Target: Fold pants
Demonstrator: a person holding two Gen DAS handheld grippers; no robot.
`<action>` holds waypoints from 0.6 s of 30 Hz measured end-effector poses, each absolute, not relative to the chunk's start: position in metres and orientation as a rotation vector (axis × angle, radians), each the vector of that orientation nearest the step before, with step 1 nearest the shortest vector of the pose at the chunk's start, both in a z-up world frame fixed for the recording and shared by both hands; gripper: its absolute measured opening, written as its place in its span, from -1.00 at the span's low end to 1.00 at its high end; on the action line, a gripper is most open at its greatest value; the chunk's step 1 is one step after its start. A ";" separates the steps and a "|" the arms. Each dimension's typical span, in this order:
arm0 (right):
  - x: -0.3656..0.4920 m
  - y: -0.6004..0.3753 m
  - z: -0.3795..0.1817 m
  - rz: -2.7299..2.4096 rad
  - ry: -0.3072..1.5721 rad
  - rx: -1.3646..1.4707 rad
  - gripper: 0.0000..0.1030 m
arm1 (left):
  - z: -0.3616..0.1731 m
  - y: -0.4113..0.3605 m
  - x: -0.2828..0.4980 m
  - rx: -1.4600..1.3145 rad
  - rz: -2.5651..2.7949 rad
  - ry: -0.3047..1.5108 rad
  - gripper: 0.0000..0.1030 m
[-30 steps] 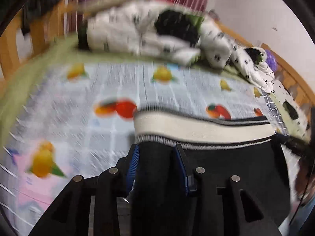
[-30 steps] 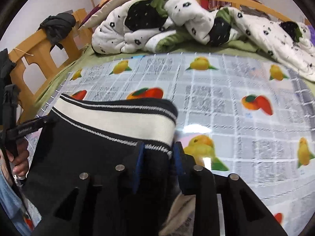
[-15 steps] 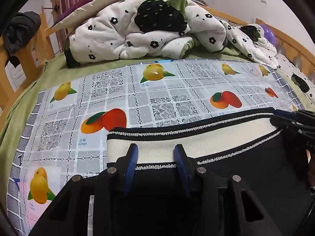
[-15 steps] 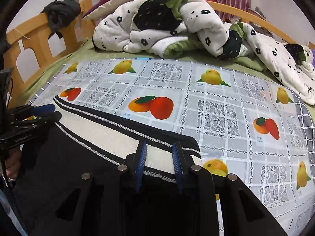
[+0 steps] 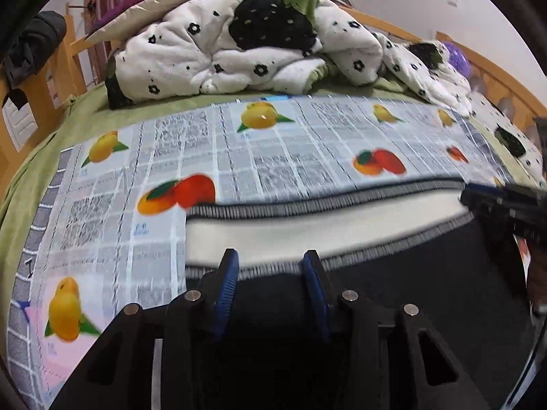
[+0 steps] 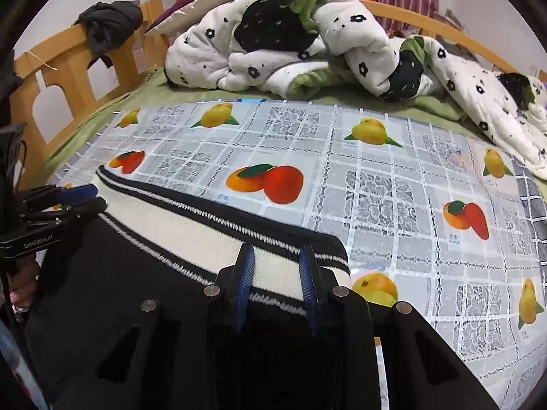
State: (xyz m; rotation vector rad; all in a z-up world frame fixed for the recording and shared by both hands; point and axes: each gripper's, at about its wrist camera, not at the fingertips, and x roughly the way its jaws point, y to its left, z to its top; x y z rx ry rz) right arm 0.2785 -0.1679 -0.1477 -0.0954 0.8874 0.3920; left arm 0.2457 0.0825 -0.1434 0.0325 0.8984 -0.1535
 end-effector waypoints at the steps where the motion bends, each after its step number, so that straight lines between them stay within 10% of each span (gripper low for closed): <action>1: 0.273 -0.173 -0.143 0.401 0.893 -0.080 -0.49 | -0.141 0.082 0.237 0.028 -0.153 0.901 -0.17; 18: 0.102 -0.198 -0.144 0.327 0.903 -0.050 -0.38 | -0.141 0.081 0.050 -0.051 -0.182 0.941 -0.05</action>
